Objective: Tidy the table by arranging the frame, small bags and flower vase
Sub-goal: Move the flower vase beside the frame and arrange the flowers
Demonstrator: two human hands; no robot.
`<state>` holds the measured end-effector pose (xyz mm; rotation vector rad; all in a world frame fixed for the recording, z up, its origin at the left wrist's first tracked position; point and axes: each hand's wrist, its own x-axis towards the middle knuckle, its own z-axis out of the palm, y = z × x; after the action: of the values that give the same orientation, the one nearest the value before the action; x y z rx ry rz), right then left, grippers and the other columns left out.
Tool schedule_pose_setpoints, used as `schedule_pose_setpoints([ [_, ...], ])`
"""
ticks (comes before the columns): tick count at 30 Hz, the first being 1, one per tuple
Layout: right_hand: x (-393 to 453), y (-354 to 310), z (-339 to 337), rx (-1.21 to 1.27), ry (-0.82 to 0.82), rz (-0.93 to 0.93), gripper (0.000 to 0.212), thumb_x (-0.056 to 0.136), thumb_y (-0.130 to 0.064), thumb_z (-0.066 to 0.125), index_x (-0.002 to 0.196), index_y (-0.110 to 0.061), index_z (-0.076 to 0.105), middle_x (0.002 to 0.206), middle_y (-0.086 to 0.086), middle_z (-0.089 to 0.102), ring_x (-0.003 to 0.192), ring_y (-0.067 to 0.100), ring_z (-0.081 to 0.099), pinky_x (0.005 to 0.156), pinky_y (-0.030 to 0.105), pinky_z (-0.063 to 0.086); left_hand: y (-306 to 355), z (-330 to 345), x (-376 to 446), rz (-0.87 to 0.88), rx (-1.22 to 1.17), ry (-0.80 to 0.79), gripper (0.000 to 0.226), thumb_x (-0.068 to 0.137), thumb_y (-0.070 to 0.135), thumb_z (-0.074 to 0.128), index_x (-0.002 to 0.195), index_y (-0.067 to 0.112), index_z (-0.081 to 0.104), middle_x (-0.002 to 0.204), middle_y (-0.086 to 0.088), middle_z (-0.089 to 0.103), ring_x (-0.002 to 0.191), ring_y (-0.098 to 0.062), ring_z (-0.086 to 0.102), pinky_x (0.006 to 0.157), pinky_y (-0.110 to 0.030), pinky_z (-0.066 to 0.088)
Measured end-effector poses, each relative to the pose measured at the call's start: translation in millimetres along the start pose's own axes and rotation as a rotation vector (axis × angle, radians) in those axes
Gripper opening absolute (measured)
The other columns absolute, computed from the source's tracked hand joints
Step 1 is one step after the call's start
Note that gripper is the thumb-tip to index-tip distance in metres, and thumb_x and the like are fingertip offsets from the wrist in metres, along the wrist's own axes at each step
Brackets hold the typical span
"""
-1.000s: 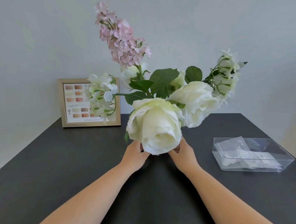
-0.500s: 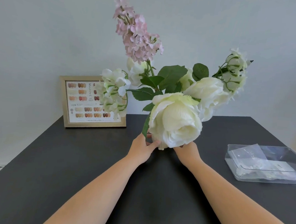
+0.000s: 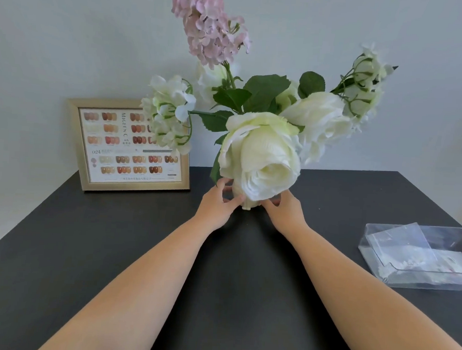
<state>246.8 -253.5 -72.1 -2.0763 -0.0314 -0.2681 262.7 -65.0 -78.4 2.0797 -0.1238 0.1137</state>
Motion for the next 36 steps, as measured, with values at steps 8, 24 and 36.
schedule_pose_setpoints([
  [8,23,8,7,0.005,0.005,-0.03,0.034,0.083,-0.035,0.067,0.095,-0.057,0.044,0.084,-0.021,0.061,0.071,-0.007,0.06,0.056,0.014,0.04,-2,2,19,-0.028,0.041,0.005,0.052,0.085,0.052,0.065,0.13,0.03,0.049,0.105,0.016,0.063,0.095,-0.006,0.059,0.081,-0.027,0.045],
  [24,48,17,15,-0.035,-0.011,-0.075,0.04,0.087,-0.034,0.065,0.123,-0.039,0.047,0.093,-0.023,0.057,0.073,0.004,0.062,0.06,0.017,0.042,-2,4,35,-0.052,0.059,0.024,0.027,0.088,0.05,0.061,0.11,0.034,0.056,0.095,0.015,0.068,0.07,0.014,0.062,0.062,-0.018,0.041],
  [36,30,22,8,-0.05,0.01,-0.063,0.058,0.084,-0.04,0.068,0.136,-0.042,0.041,0.111,-0.016,0.057,0.07,0.002,0.061,0.063,0.013,0.043,0,1,8,-0.054,0.033,0.029,0.039,0.089,0.042,0.065,0.125,0.031,0.057,0.108,0.015,0.063,0.076,0.009,0.06,0.062,-0.011,0.039],
])
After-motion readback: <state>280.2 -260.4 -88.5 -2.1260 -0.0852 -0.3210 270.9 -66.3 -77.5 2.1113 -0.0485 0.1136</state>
